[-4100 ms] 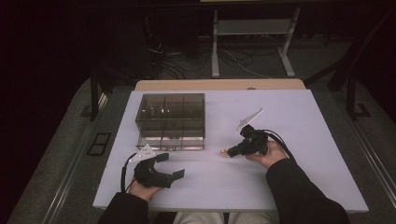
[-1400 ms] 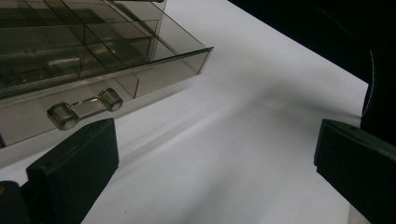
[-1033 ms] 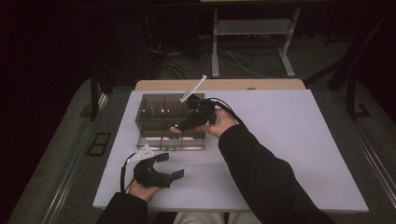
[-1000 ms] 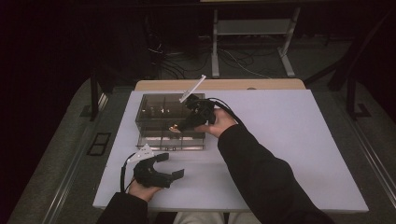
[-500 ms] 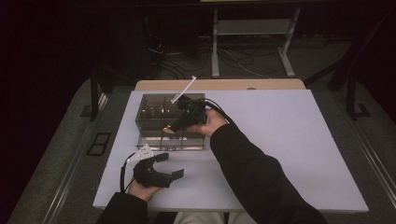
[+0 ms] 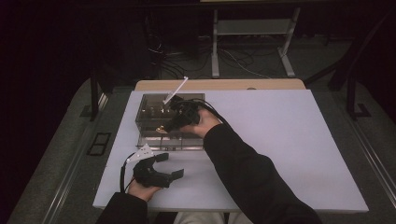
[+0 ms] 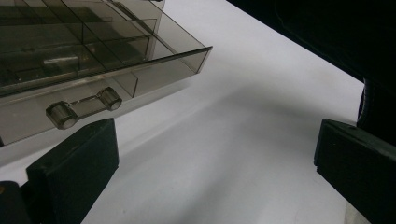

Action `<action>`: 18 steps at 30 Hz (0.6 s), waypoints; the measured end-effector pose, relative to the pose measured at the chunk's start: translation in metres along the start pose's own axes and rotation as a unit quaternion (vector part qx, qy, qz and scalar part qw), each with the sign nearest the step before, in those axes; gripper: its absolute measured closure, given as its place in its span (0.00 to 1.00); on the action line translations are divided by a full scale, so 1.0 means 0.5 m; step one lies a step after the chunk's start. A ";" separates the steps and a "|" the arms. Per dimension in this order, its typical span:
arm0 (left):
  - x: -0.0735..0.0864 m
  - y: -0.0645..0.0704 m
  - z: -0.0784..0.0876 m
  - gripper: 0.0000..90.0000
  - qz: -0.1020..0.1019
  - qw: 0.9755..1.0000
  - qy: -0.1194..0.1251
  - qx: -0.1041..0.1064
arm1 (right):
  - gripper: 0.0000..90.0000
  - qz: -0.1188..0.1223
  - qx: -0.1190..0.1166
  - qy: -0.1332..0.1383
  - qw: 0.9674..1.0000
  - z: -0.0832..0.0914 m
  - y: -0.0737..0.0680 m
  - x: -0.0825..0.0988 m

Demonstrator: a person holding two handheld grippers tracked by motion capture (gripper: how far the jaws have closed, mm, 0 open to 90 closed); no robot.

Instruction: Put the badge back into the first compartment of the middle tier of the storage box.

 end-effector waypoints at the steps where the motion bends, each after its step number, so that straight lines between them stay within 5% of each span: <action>1: 0.000 -0.001 0.000 0.00 -0.001 1.000 0.000 -0.001 | 0.97 0.001 -0.003 0.000 1.000 -0.003 -0.001 -0.002; 18: -0.001 -0.004 0.003 0.00 0.003 1.000 0.002 0.002 | 0.97 -0.005 -0.005 -0.014 1.000 -0.076 0.010 -0.026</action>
Point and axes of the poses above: each handheld gripper's, and its own axes: z roughly backward along the jaws, x roughly out of its underside, y roughly to its right, the point moved 7 cm from there along -z, roughly forward along the jaws, and after that the axes turned 3 degrees about -y, right-handed, at the moved point
